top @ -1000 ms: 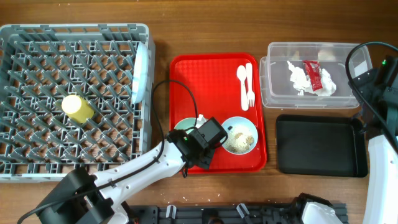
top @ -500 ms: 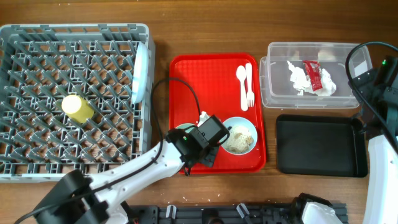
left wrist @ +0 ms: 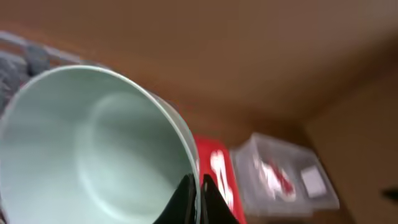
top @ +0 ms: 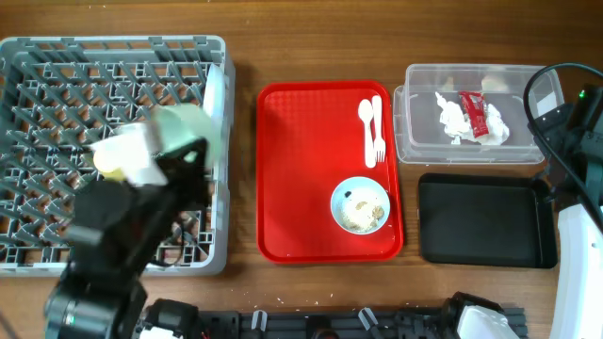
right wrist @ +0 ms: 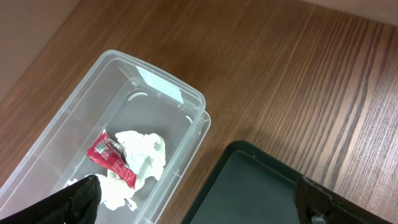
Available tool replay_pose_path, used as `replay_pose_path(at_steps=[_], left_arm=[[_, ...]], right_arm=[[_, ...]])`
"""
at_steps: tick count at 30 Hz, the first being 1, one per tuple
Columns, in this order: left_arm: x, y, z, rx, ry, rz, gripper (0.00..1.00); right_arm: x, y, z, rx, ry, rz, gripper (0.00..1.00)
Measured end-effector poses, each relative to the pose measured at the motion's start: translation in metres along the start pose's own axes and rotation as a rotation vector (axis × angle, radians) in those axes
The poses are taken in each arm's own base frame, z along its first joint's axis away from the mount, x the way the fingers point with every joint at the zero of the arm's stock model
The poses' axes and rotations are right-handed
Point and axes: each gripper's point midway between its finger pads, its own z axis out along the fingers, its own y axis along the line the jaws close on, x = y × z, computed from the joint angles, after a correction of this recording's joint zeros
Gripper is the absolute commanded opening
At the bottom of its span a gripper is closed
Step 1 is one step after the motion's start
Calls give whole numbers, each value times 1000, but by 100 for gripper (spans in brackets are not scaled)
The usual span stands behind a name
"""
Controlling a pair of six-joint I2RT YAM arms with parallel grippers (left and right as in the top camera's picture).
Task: Sort waste into correct bins and load items into the dishwasher rack
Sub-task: 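Carry the green bowl with the left gripper into the dish rack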
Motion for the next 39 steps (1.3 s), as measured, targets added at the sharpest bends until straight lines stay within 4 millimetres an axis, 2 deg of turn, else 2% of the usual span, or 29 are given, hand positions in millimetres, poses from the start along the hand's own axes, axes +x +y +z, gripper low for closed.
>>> replay_pose_path(at_steps=[2, 5, 8, 9, 13, 14, 15, 18, 20, 22, 25, 27, 31, 33, 37, 39], left_arm=[[-29, 6, -9, -9, -113, -14, 4], [-78, 22, -11, -48, -293, -17, 4], [-114, 35, -11, -73, -417, -4, 4], [-118, 44, -8, -98, -423, -10, 4], [-130, 91, 44, -172, -390, -43, 4], [-130, 109, 64, -193, -372, -55, 4], [-119, 135, 95, -219, -312, -81, 4], [-88, 174, 150, -173, -177, -125, 4], [-64, 194, 179, -89, -88, -157, 4], [-44, 211, 192, -37, -25, -192, 4], [-44, 223, 190, 47, -12, -200, 4], [-43, 229, 186, 62, -3, -214, 4], [-32, 235, 193, 73, 26, -234, 4], [-34, 241, 193, 66, 22, -238, 4], [-36, 282, 176, -10, -4, -298, 4], [-37, 300, 165, -48, -17, -347, 20]], right_arm=[[0, 0, 0, 0, 0, 0, 100], [0, 0, 0, 0, 0, 0, 100], [0, 0, 0, 0, 0, 0, 100], [0, 0, 0, 0, 0, 0, 100], [0, 0, 0, 0, -1, 0, 100], [0, 0, 0, 0, 0, 0, 100], [0, 0, 0, 0, 1, 0, 100], [0, 0, 0, 0, 0, 0, 100], [0, 0, 0, 0, 0, 0, 100], [0, 0, 0, -1, -1, 1, 100], [0, 0, 0, 0, -1, 0, 100], [0, 0, 0, 0, 0, 0, 100], [0, 0, 0, 0, 0, 0, 100], [0, 0, 0, 0, 0, 0, 100], [0, 0, 0, 0, 0, 0, 100], [0, 0, 0, 0, 0, 0, 100]])
